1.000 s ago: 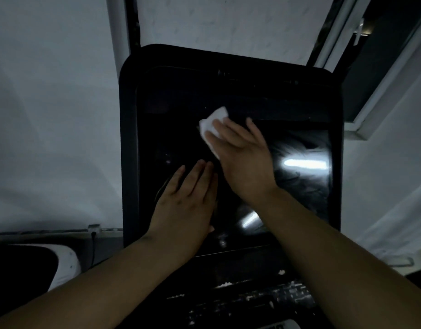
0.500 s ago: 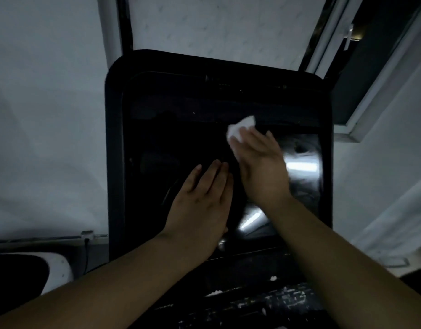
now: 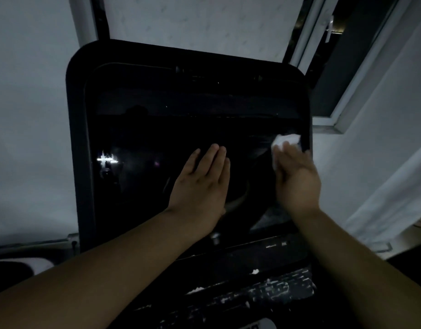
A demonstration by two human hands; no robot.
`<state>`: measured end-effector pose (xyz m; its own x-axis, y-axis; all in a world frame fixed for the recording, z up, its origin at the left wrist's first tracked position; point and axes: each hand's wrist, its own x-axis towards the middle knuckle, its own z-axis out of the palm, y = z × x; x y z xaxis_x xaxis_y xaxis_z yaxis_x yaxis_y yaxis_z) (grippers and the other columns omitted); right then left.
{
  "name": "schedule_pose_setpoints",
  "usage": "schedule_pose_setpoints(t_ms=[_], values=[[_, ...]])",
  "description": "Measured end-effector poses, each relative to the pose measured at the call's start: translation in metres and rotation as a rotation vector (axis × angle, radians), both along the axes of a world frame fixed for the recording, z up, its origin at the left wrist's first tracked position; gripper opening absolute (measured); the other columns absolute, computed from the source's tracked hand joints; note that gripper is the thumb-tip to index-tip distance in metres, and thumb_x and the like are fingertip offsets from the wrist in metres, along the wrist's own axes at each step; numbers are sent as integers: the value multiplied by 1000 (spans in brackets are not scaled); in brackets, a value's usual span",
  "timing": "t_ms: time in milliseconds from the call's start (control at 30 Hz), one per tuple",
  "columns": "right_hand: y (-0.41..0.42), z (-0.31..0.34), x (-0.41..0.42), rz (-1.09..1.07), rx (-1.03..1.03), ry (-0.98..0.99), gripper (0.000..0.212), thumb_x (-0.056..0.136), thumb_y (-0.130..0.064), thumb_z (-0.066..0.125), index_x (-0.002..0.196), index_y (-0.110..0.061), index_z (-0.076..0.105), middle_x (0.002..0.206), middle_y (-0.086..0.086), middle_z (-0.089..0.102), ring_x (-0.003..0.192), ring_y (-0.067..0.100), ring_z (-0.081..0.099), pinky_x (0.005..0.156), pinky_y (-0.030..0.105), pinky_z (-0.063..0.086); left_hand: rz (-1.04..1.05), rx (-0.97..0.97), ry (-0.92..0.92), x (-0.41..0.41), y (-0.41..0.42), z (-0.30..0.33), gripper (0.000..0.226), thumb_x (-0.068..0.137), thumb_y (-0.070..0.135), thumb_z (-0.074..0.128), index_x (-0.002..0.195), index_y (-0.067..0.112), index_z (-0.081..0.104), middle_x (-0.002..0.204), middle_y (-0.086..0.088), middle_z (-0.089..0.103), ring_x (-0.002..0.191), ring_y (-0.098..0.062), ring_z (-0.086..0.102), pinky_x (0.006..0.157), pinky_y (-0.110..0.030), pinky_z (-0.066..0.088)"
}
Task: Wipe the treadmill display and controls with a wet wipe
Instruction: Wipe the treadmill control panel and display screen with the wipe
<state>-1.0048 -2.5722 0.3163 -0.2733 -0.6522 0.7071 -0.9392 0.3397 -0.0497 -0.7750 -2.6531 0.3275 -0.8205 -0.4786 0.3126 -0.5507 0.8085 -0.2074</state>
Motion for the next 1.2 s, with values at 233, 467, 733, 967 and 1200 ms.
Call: schedule_pose_setpoints(t_ms=[233, 467, 733, 967, 1200], values=[[23, -52, 25, 206, 8, 104, 42, 92, -8, 59, 133, -12, 66, 144, 13, 61, 137, 31, 54, 118, 56, 34, 8, 11, -33, 2, -1, 1, 105, 94, 61, 52, 159, 3, -7, 168, -18, -17, 154, -32, -21, 125, -51, -5], [42, -67, 22, -87, -98, -138, 40, 93, -13, 47, 128, -7, 66, 133, 16, 65, 126, 35, 60, 115, 56, 38, 17, 9, -48, -1, 0, 2, 106, 94, 60, 54, 159, 3, -7, 168, -20, -18, 154, -33, -22, 125, -53, -4], [56, -108, 84, 248, -26, 7, 39, 92, -7, 61, 131, -10, 69, 144, 14, 60, 138, 30, 53, 120, 55, 32, 24, 1, -61, 0, -2, 1, 105, 95, 62, 51, 158, 3, -9, 168, -19, -19, 154, -32, -21, 125, -52, -4], [66, -105, 59, -122, -173, -155, 33, 93, -8, 56, 121, -5, 72, 127, 17, 69, 118, 34, 65, 112, 54, 43, 28, -8, -48, -2, -2, -1, 107, 93, 62, 54, 159, 5, -8, 168, -18, -18, 155, -32, -21, 126, -52, -3], [65, -118, 112, 162, -114, -102, 18, 92, -6, 63, 103, -9, 78, 112, 8, 75, 104, 25, 69, 109, 46, 47, 31, -10, -51, -2, 0, 1, 107, 93, 62, 54, 159, 5, -7, 168, -18, -17, 155, -32, -20, 126, -51, -4]])
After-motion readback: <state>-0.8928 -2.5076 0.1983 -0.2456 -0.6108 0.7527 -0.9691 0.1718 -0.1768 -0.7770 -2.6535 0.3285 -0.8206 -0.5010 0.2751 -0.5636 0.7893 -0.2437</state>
